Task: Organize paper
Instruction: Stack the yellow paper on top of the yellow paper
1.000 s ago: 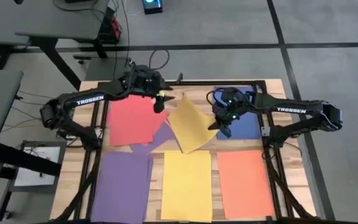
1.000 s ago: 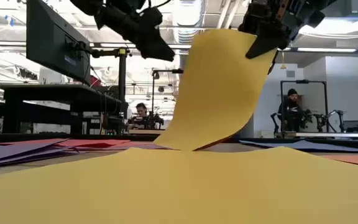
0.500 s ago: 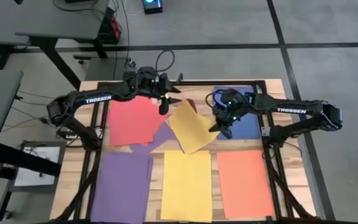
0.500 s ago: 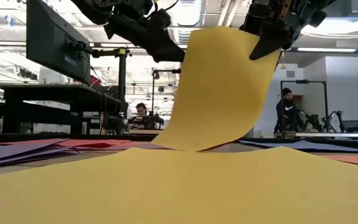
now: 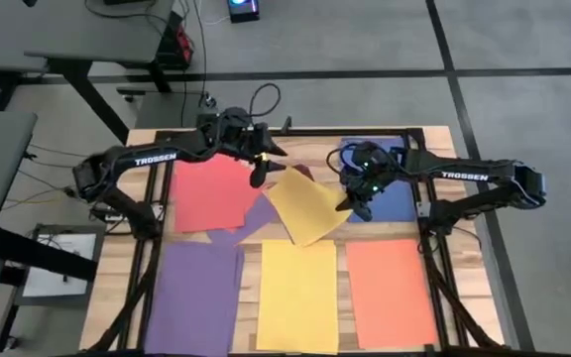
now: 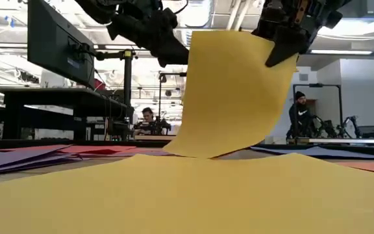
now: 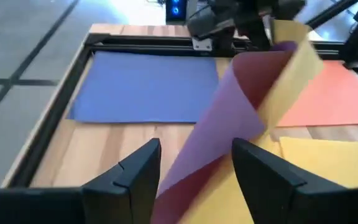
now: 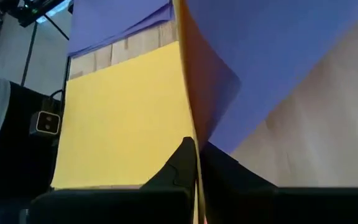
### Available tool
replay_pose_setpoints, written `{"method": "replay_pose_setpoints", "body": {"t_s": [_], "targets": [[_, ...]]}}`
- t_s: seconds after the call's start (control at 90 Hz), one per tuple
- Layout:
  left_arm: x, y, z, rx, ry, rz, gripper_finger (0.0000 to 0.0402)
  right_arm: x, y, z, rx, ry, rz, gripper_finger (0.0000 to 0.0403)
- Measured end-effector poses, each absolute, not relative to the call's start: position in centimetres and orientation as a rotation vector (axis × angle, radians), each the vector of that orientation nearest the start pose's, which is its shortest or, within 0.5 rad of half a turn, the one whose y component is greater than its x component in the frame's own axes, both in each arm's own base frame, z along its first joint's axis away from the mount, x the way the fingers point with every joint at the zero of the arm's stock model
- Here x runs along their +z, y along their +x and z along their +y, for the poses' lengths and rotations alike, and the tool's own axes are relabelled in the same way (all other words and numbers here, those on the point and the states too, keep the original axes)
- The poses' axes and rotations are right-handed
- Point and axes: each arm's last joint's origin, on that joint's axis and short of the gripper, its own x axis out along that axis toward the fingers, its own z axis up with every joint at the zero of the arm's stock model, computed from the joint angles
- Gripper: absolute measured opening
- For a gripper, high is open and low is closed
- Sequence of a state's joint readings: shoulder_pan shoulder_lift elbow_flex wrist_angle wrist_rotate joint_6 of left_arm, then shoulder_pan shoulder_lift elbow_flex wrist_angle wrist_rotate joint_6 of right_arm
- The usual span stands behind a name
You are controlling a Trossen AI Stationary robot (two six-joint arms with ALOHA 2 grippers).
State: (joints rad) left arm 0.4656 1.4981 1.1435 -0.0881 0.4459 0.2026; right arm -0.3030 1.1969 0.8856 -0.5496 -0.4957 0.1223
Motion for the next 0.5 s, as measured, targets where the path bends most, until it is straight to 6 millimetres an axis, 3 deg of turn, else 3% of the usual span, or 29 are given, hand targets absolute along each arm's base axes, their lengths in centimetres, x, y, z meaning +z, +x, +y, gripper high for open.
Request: {"method": "replay_pose_setpoints", "body": {"t_s": [0.5], "targets": [[29.8, 30.2, 12.3, -0.081, -0.051, 0.458, 0.018, 26.1, 22.8, -6.4, 0.104, 0.456, 0.797, 0.0]]}}
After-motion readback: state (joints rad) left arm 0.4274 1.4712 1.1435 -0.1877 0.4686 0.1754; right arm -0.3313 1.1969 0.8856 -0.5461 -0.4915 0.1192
